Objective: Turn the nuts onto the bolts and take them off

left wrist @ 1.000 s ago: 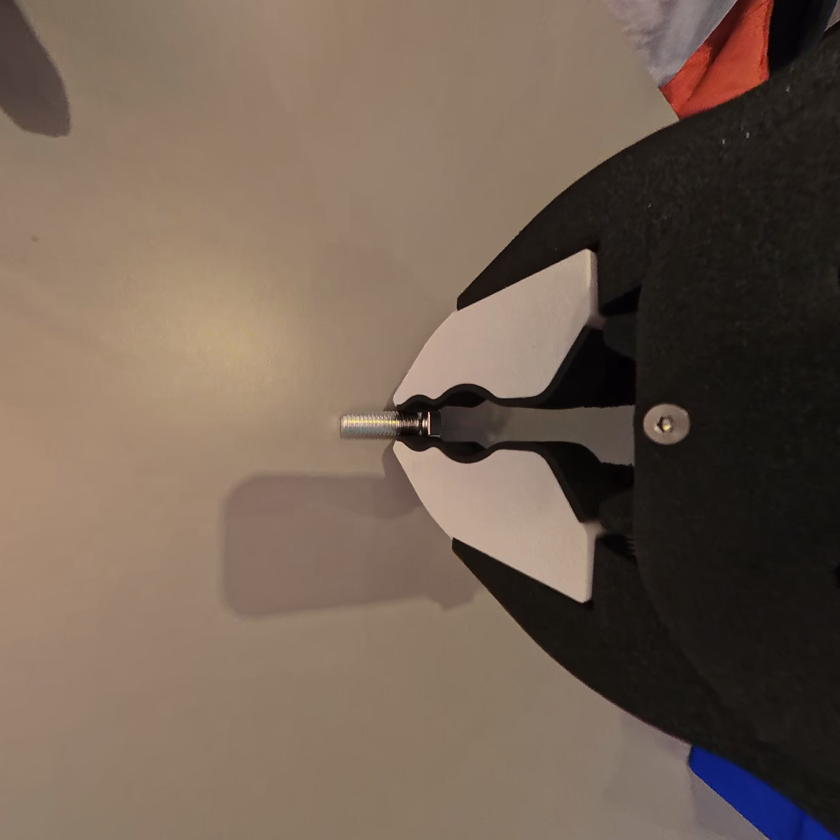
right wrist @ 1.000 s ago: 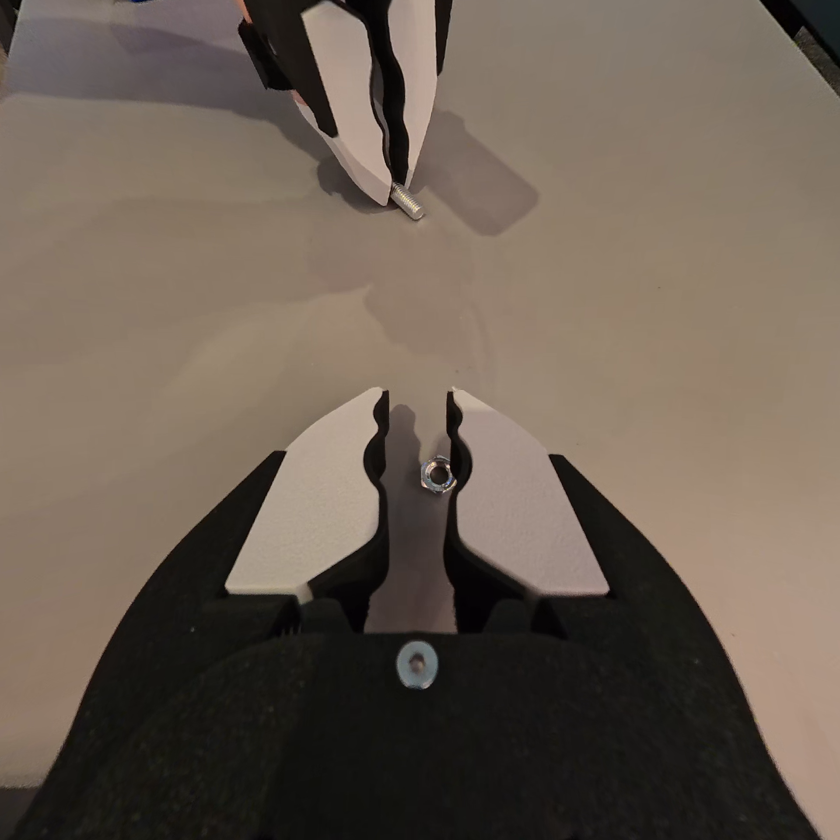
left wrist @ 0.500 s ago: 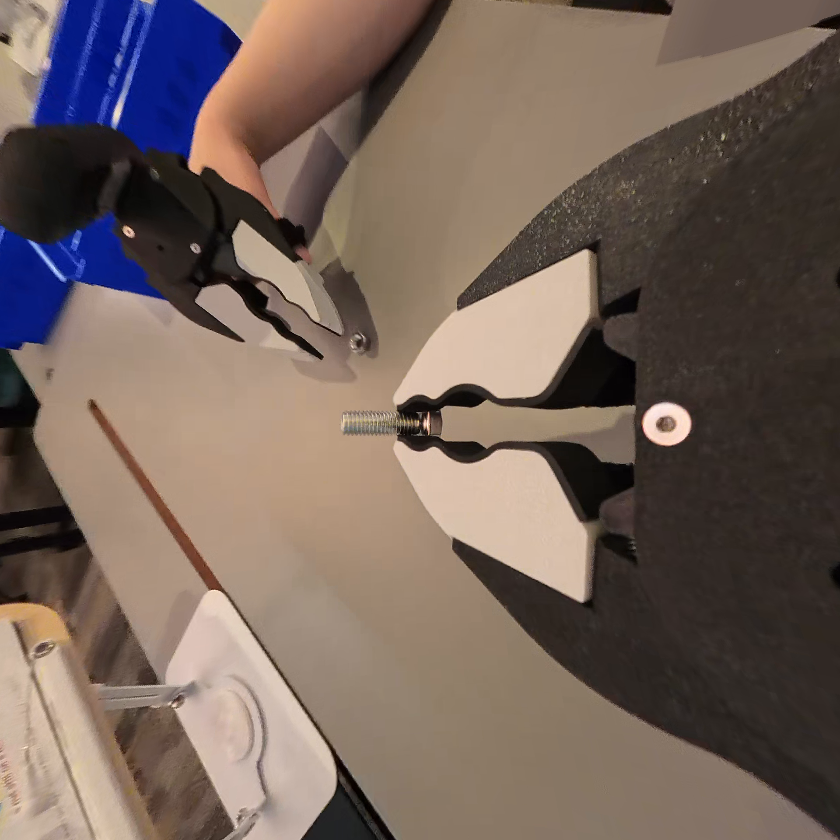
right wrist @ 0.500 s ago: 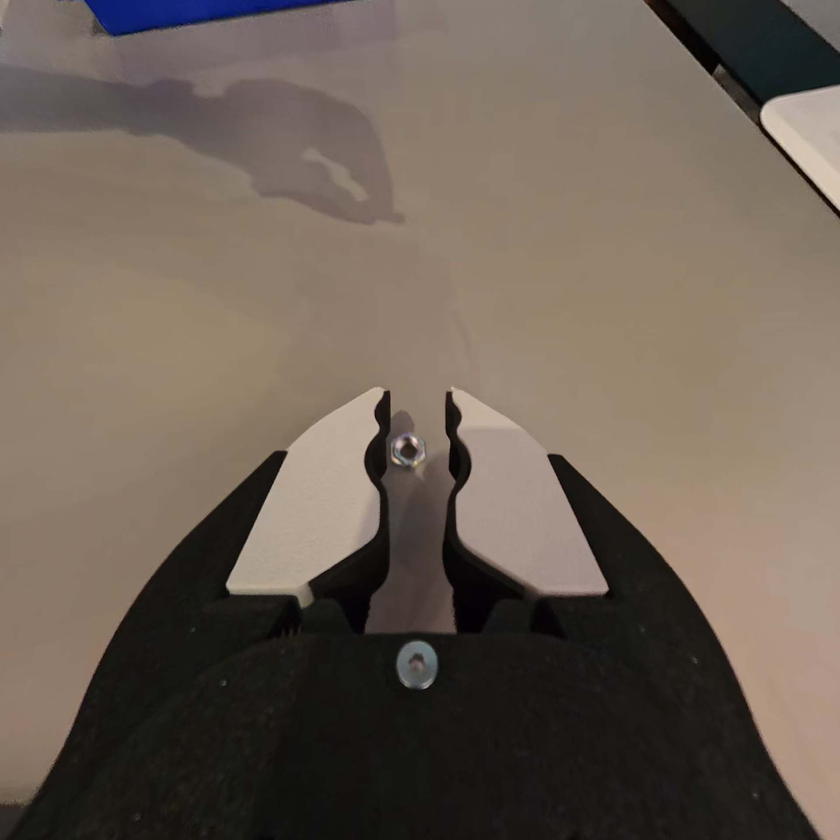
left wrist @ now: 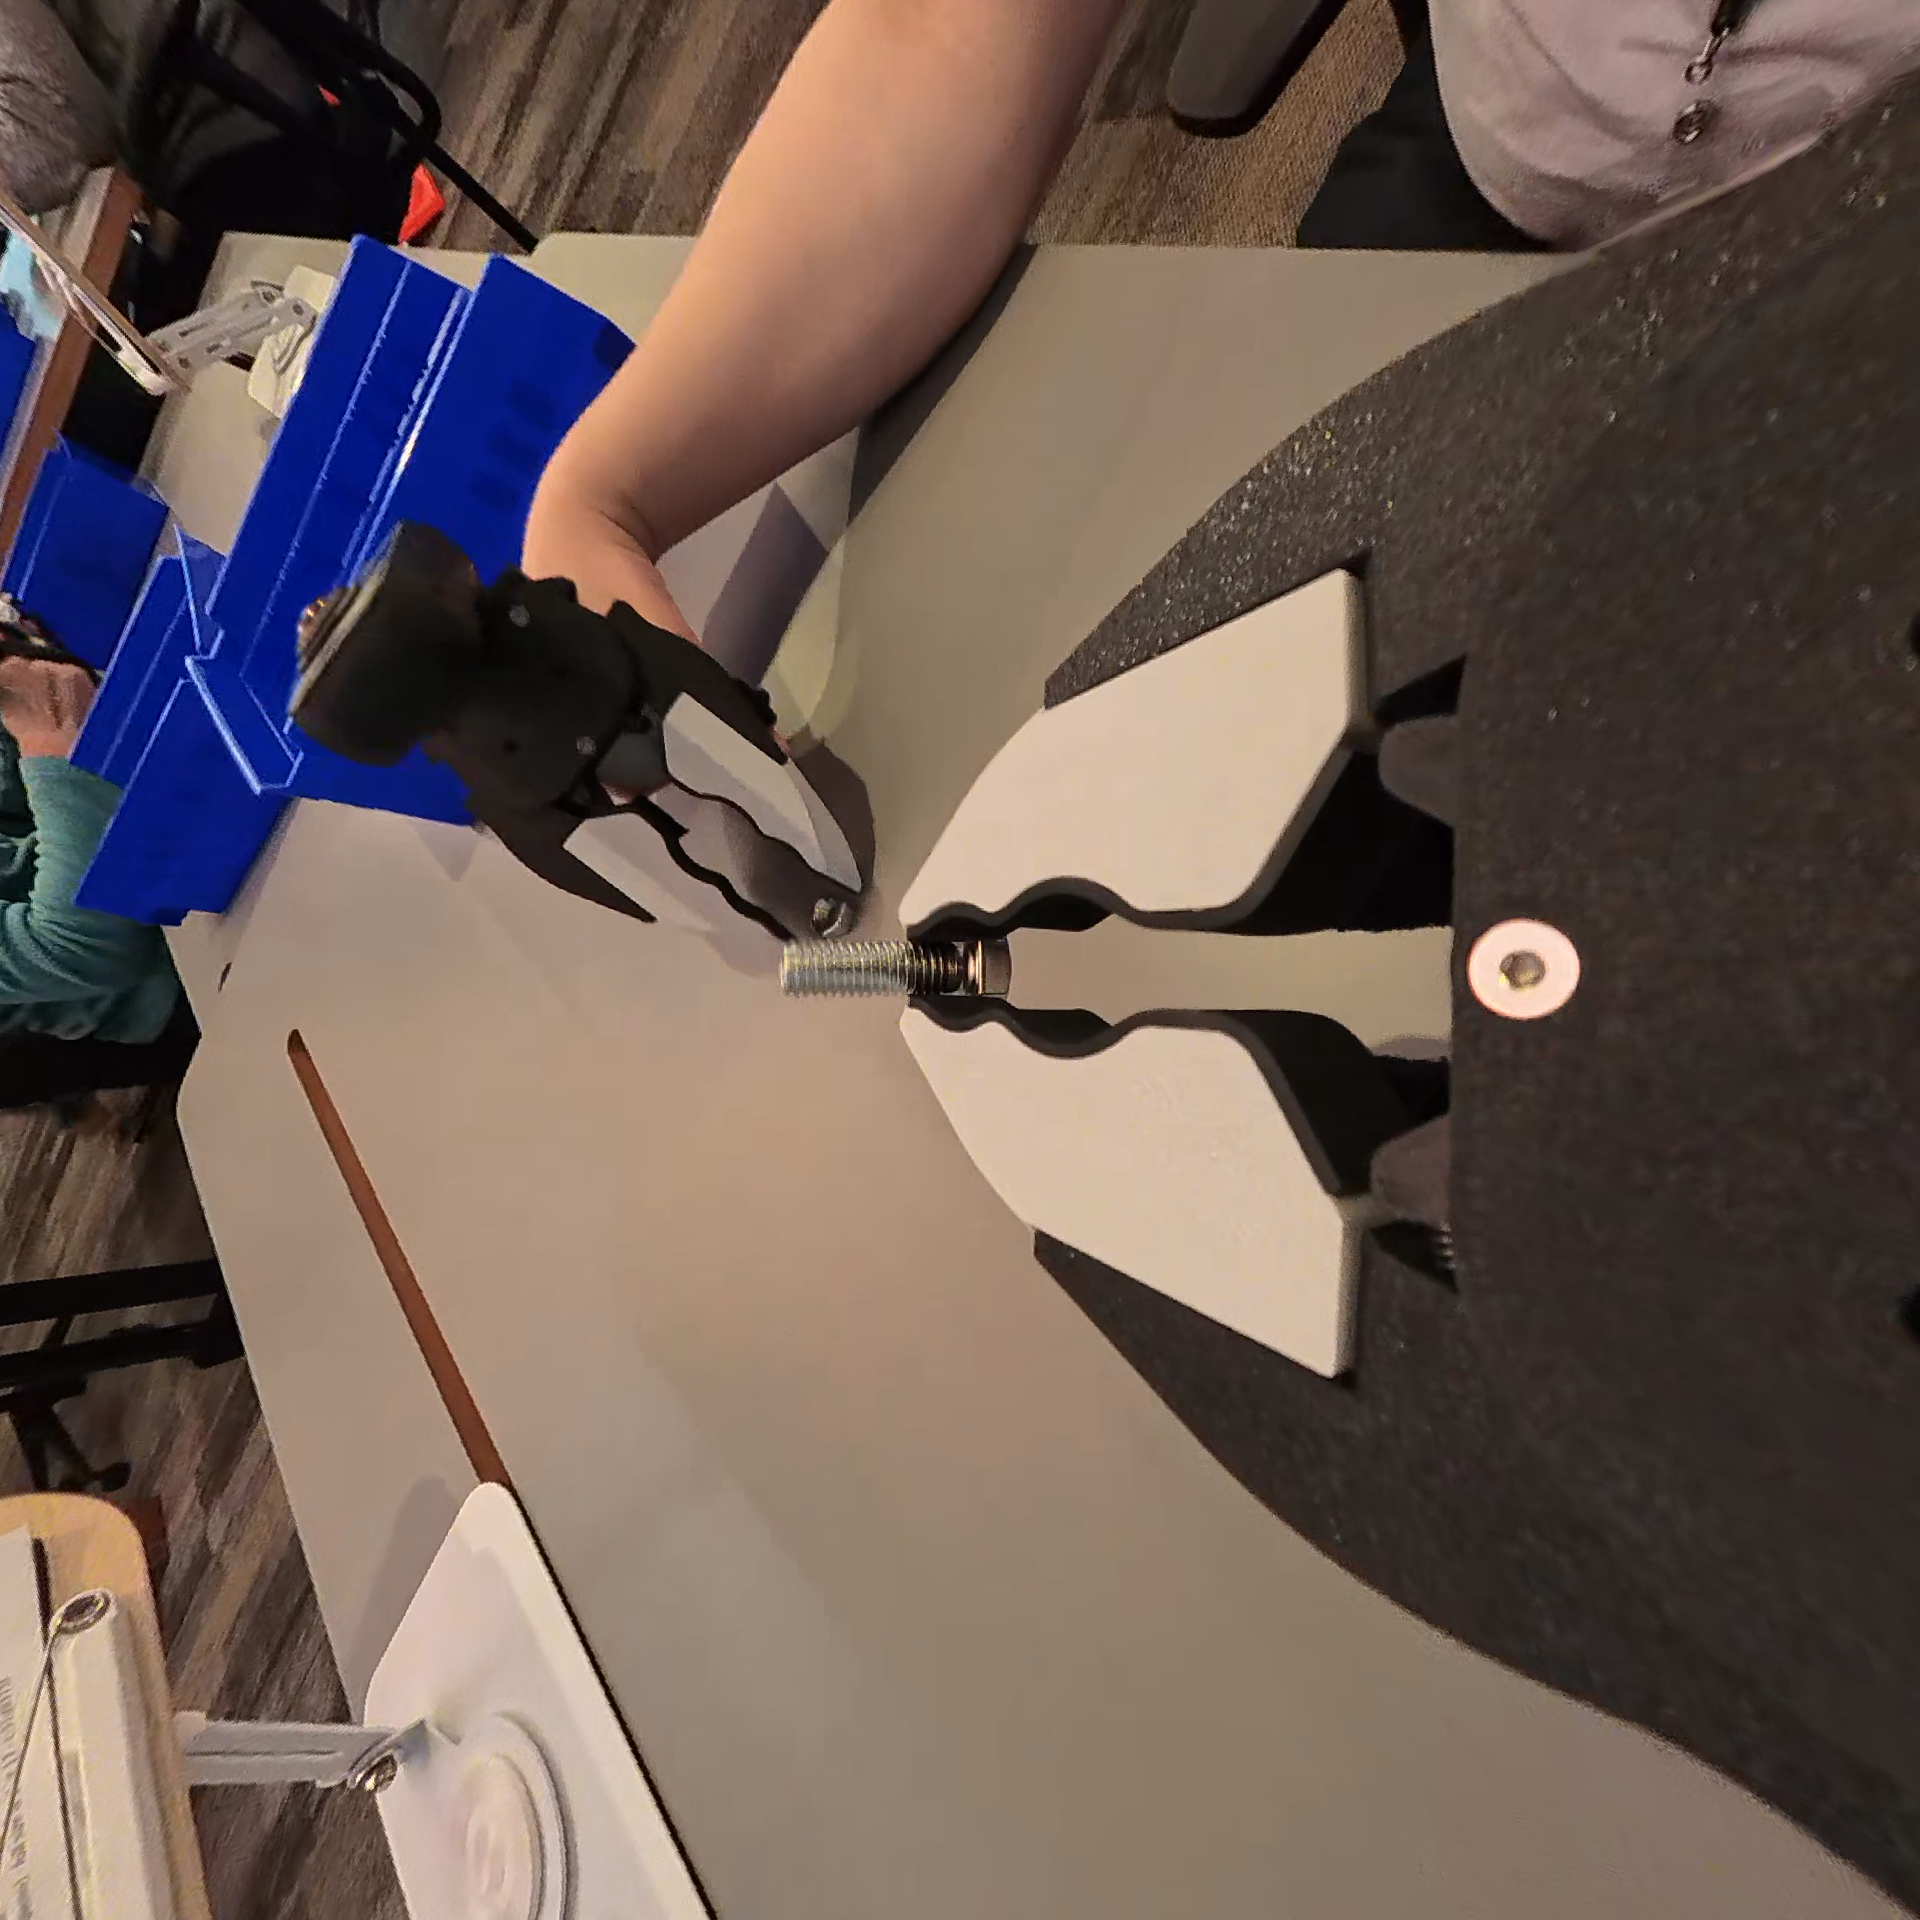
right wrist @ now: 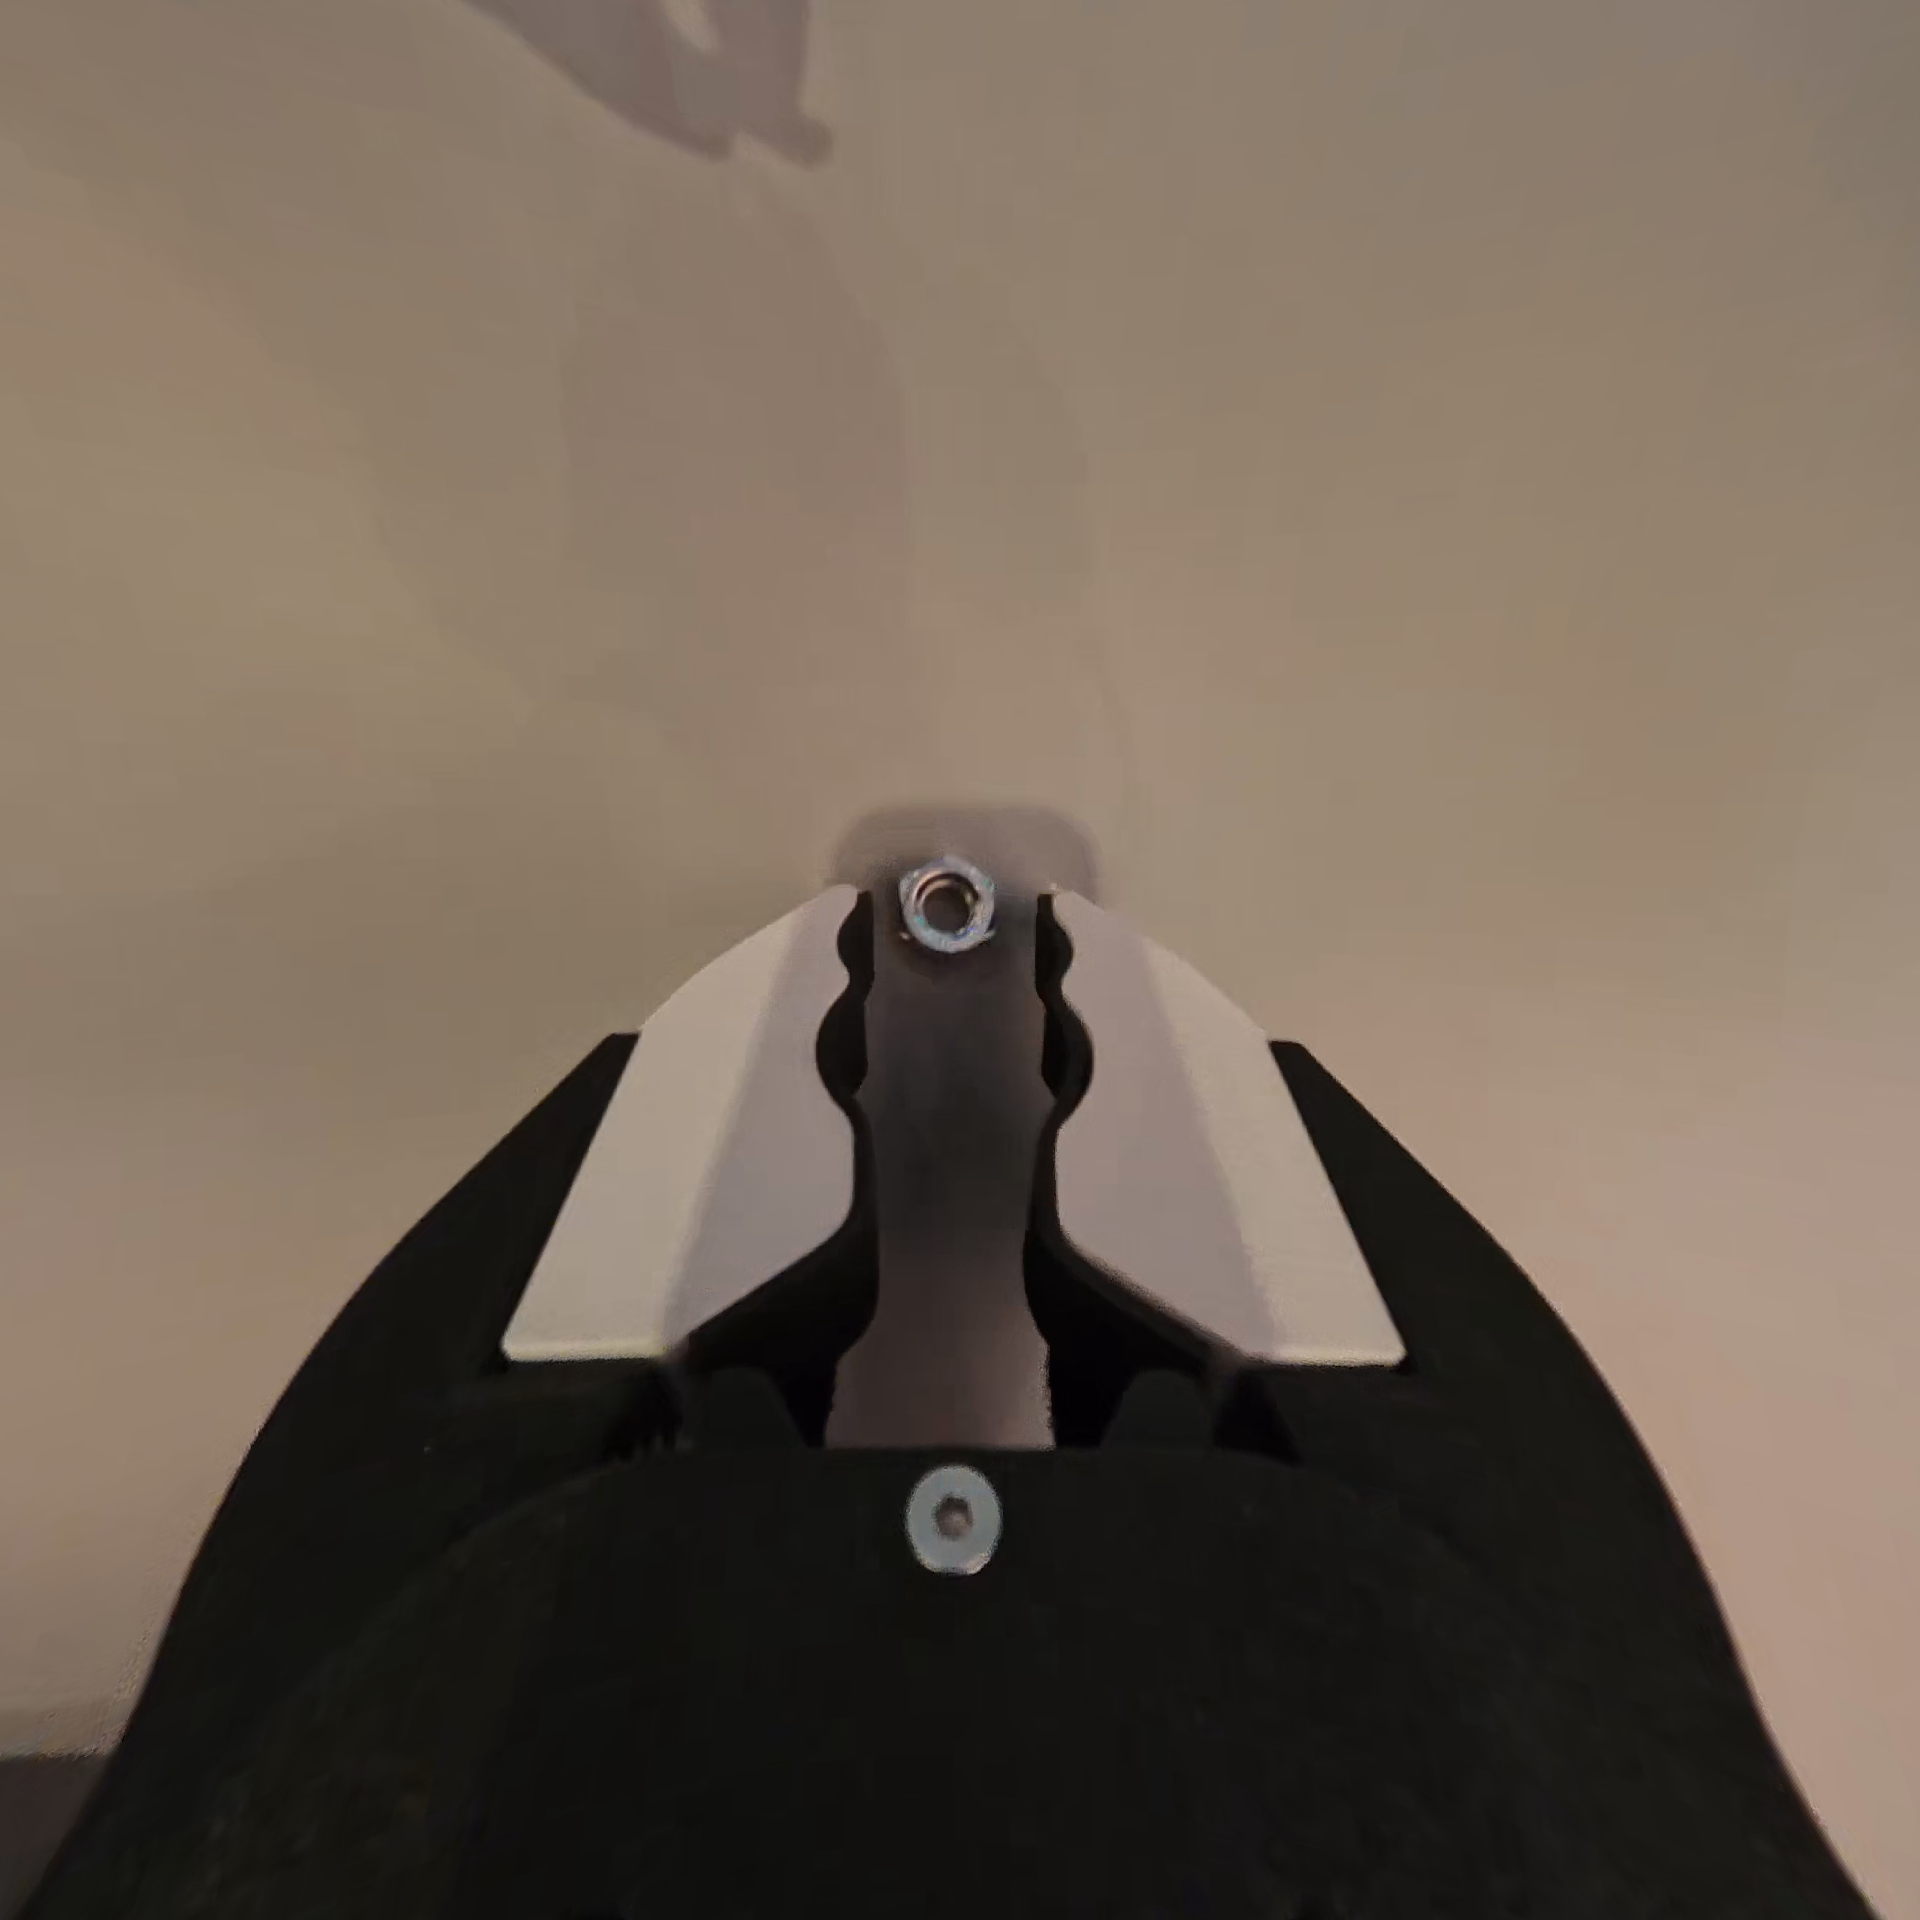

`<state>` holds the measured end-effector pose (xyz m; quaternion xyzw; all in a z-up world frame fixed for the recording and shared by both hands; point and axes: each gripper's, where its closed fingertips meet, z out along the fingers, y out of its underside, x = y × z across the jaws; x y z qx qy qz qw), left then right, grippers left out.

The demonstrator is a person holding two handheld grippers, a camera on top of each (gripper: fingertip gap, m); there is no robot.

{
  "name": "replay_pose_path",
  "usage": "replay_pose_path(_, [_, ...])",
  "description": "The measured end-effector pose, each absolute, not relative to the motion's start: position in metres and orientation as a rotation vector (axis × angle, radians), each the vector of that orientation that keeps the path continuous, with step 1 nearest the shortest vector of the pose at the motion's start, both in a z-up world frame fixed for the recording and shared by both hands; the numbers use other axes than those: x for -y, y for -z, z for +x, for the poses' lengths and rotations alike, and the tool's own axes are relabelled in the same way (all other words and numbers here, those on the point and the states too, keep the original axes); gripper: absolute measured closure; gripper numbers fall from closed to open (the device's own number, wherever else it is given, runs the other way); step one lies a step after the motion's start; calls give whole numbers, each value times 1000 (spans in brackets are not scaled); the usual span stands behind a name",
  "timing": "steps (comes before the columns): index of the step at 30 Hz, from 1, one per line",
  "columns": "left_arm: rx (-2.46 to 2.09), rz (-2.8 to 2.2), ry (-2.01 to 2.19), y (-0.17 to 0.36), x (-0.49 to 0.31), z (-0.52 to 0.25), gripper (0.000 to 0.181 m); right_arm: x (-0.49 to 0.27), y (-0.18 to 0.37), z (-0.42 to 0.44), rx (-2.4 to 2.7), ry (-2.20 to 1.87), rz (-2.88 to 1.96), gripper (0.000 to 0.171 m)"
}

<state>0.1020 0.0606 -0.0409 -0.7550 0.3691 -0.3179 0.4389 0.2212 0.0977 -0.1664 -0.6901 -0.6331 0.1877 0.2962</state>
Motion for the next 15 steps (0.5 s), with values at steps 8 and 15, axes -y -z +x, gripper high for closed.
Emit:
replay_pose_path(8, [-921,-1851,861,40,-63,108,172,-94,169,221,1648,-593,-1904,154])
replay_pose_path(15, [-906,-1703,965,12,-81,121,172,-105,142,216,1527,-647,-1823,154])
